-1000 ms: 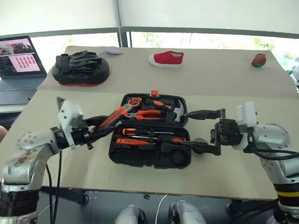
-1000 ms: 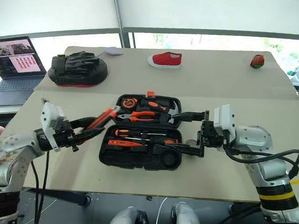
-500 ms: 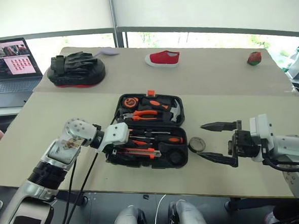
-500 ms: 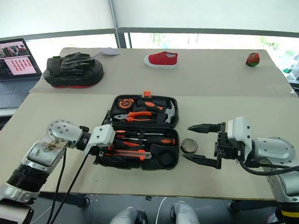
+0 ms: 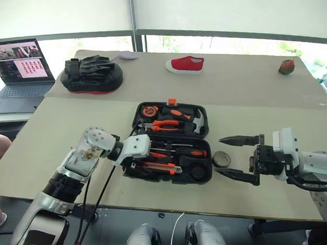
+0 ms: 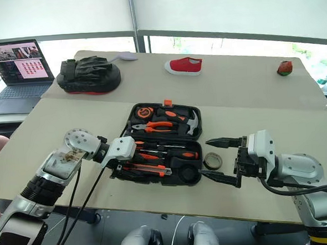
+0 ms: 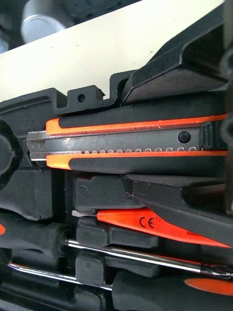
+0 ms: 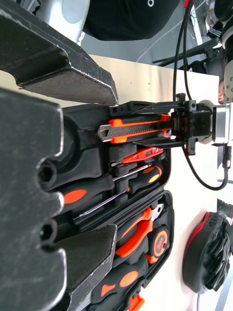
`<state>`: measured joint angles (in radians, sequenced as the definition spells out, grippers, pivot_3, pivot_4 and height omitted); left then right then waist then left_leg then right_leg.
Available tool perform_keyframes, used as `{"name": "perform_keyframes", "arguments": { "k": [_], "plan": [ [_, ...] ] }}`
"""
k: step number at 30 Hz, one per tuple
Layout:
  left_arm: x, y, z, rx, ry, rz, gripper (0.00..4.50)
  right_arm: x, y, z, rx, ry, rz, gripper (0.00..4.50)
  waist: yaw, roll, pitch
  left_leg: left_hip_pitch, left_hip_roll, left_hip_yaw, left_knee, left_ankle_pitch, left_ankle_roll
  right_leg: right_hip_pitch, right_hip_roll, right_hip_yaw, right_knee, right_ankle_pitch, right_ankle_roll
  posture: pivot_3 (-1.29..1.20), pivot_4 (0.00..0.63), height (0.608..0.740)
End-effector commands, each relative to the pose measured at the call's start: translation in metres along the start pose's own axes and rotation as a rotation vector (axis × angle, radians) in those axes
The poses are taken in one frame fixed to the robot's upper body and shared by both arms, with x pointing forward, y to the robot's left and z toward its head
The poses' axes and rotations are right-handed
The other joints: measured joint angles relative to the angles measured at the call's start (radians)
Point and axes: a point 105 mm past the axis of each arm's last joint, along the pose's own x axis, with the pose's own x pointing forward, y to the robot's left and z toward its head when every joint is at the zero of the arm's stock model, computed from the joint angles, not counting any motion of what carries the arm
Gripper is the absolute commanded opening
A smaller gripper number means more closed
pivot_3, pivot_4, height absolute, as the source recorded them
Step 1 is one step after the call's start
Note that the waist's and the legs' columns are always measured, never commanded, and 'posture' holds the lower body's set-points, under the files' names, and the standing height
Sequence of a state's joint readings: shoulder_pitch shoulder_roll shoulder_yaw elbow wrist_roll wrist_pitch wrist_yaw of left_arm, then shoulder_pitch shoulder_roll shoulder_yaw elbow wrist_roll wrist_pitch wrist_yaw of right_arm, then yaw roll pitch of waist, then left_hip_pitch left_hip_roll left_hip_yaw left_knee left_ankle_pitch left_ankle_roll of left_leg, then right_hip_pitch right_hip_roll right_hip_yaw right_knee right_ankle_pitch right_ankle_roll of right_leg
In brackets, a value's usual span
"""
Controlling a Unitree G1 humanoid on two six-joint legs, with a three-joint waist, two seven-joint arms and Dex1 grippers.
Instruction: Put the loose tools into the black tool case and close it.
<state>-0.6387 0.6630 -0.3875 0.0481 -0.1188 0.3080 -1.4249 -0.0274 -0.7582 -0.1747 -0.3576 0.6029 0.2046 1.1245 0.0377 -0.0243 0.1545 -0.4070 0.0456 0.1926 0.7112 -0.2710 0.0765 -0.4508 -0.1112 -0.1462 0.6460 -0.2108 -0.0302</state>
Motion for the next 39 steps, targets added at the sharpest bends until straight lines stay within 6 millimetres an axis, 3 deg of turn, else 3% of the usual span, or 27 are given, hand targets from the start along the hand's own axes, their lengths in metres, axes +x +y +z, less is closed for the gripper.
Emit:
{"name": "perform_keyframes", "arguments": {
  "k": [1, 13, 17, 28, 30, 35, 39],
  "plan": [
    [0.001, 0.005, 0.011, 0.032, -0.001, 0.028, 1.64, 0.003, -0.001, 0.008, -0.026, -0.023, 0.003, 4.5, 0.001, 0.0, 0.0, 0.0, 0.0, 0.0, 0.001, 0.0, 0.001, 0.0, -0.001, 0.0, 0.0, 0.0, 0.001, 0.0, 0.15, 0.74],
    [-0.006, 0.01, 0.037, 0.066, -0.082, 0.1, 1.64, 0.005, -0.001, 0.007, -0.011, -0.033, 0.007, 4.5, -0.006, 0.0, 0.0, -0.001, 0.0, 0.0, 0.002, -0.001, 0.002, 0.0, -0.001, 0.001, -0.001, 0.001, 0.003, 0.0, 0.15, 0.74],
    [0.001, -0.001, 0.023, 0.07, -0.026, 0.053, 1.64, 0.006, -0.001, 0.007, -0.009, -0.036, 0.006, 4.5, -0.016, 0.0, 0.0, -0.001, 0.0, 0.0, 0.002, -0.001, 0.002, 0.0, -0.001, 0.001, -0.001, 0.001, 0.003, 0.0, 0.15, 0.74],
    [0.007, -0.006, 0.005, 0.021, 0.073, 0.025, 1.64, 0.007, 0.0, 0.007, -0.011, -0.038, 0.002, 4.5, -0.024, 0.0, 0.0, -0.001, 0.0, 0.0, 0.002, -0.001, 0.002, 0.0, -0.001, 0.001, -0.001, 0.001, 0.003, 0.0, 0.15, 0.74],
    [0.006, -0.006, 0.007, 0.038, 0.063, 0.033, 2.64, 0.007, -0.001, 0.007, -0.012, -0.04, 0.001, 4.5, -0.025, 0.0, 0.0, -0.001, 0.0, 0.0, 0.002, -0.001, 0.002, 0.0, -0.001, 0.001, -0.001, 0.001, 0.003, 0.0, 0.15, 0.74],
    [0.001, -0.002, 0.031, 0.065, -0.092, 0.064, 4.42, 0.007, -0.002, 0.007, -0.014, -0.041, -0.002, 4.5, -0.026, 0.0, 0.0, -0.001, 0.0, 0.0, 0.002, -0.001, 0.002, 0.0, -0.001, 0.002, -0.001, 0.001, 0.003, 0.0, 0.15, 0.74],
    [-0.015, 0.005, 0.05, 0.033, -0.223, 0.079, 4.46, 0.009, -0.003, 0.005, -0.012, -0.044, -0.004, 4.5, -0.026, 0.0, 0.0, -0.001, 0.0, 0.0, 0.002, -0.001, 0.002, 0.0, -0.001, 0.001, -0.001, 0.001, 0.003, 0.0, 0.15, 0.74]
  ]
}}
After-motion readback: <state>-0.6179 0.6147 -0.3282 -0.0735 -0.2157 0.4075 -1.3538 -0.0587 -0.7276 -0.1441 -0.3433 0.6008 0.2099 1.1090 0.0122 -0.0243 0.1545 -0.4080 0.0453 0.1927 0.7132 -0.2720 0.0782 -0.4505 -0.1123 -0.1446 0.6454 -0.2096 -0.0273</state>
